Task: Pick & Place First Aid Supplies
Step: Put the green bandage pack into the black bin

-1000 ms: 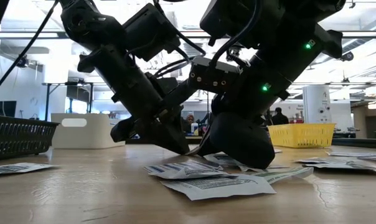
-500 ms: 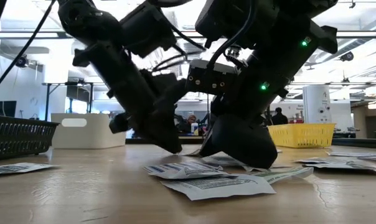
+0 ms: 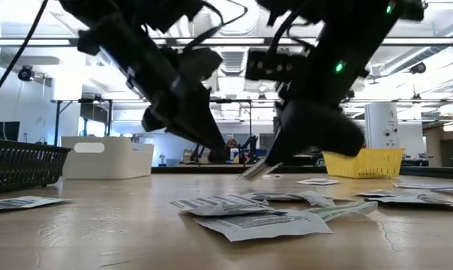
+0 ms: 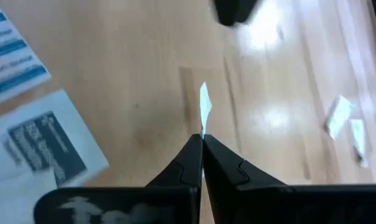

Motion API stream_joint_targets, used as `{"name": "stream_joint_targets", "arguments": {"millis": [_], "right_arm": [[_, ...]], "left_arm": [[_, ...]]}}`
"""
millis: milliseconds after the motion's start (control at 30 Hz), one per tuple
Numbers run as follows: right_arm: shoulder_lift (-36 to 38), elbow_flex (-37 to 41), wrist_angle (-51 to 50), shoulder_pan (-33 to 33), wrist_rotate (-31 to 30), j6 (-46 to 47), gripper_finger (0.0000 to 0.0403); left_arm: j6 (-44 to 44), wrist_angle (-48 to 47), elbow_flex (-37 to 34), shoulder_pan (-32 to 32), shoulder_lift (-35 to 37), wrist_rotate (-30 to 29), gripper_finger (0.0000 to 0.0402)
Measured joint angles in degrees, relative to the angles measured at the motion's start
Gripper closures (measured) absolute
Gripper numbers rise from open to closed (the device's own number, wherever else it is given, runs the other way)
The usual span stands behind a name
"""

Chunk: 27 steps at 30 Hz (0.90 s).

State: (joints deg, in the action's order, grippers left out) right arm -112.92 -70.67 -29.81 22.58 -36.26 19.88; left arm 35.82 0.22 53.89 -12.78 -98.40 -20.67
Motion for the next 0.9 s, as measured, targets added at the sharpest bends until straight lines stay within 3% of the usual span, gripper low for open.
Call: {"name": "stream_joint_targets", "arguments": {"millis": [567, 733, 900], "right_arm": [[17.3, 5.3, -5.5, 0.1, 9.8, -1.8, 0.0394], [20.5, 10.4, 1.9, 0.1, 15.1, -0.6, 0.0394], [21.5, 15.9, 15.0, 0.1, 17.3, -0.8, 0.0394]], "left_arm": [[-20.6, 11.1, 0.2, -5.3, 0.7, -0.3, 0.0349], [-21.1, 12.1, 0.2, -5.3, 0.7, 0.8, 0.0348], [-21.2, 12.8, 0.2, -5.2, 0.7, 6.8, 0.0348]]}}
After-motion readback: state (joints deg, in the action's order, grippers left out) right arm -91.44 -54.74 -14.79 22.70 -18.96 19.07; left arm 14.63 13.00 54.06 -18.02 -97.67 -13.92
